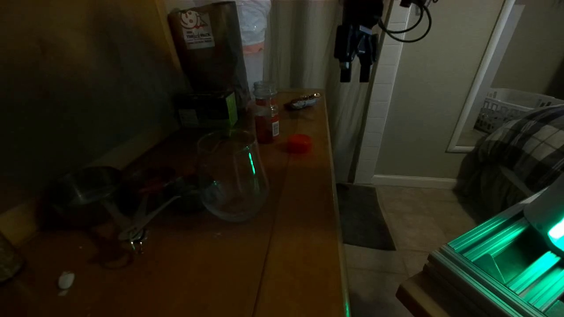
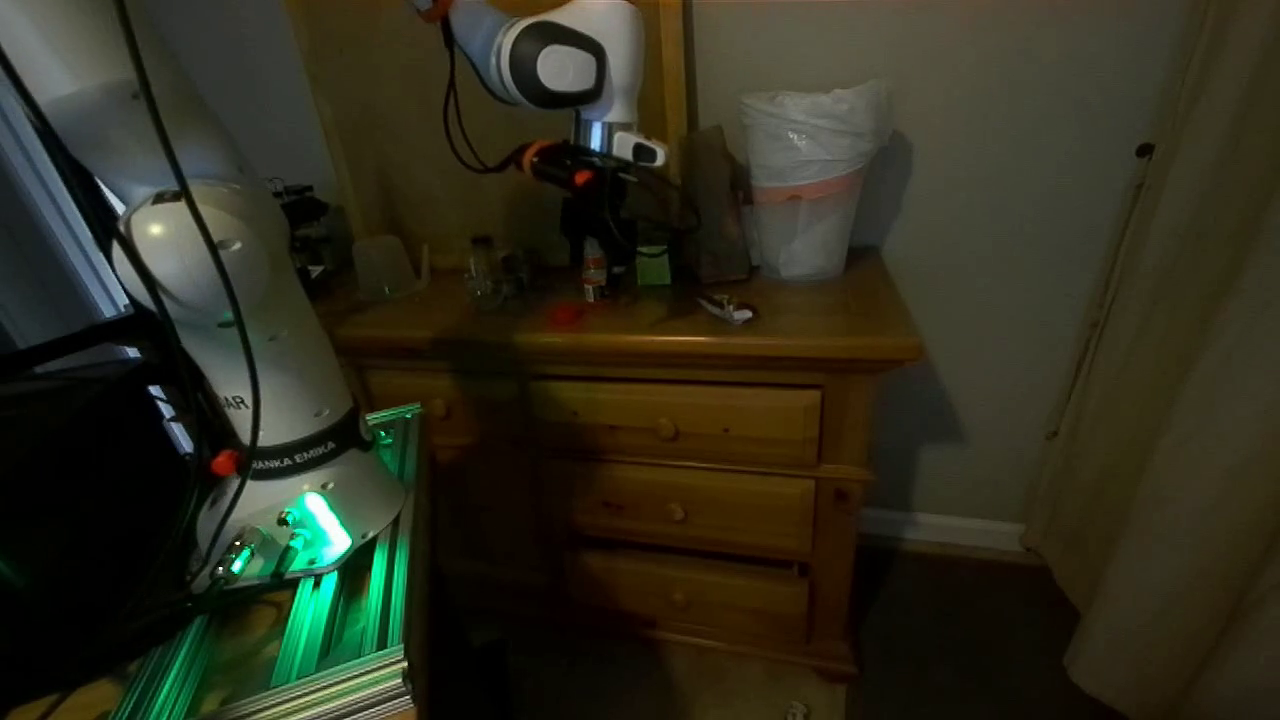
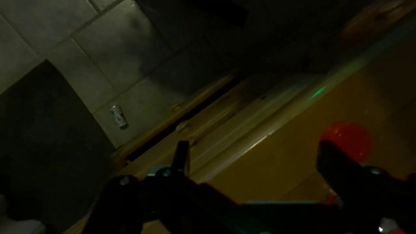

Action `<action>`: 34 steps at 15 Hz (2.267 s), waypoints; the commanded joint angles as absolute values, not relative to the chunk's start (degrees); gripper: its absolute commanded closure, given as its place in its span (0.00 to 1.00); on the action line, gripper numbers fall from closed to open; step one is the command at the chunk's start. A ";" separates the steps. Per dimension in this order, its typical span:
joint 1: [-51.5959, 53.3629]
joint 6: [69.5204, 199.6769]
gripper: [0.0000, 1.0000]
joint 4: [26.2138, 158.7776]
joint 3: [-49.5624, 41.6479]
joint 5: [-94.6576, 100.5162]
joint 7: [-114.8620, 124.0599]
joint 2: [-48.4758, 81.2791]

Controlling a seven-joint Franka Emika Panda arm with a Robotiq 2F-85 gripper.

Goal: Put the lid on the bottle

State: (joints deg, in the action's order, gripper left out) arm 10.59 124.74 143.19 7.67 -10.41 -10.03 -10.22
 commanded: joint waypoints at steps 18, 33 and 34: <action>20.90 141.95 0.00 149.82 16.29 -9.72 -18.58 -8.74; 19.95 157.63 0.00 146.99 18.53 -13.68 -28.03 4.86; 19.63 157.69 0.00 146.70 18.91 -13.29 -27.99 5.38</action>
State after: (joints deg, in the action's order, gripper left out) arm 20.91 156.58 148.52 17.22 -11.44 -25.52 2.77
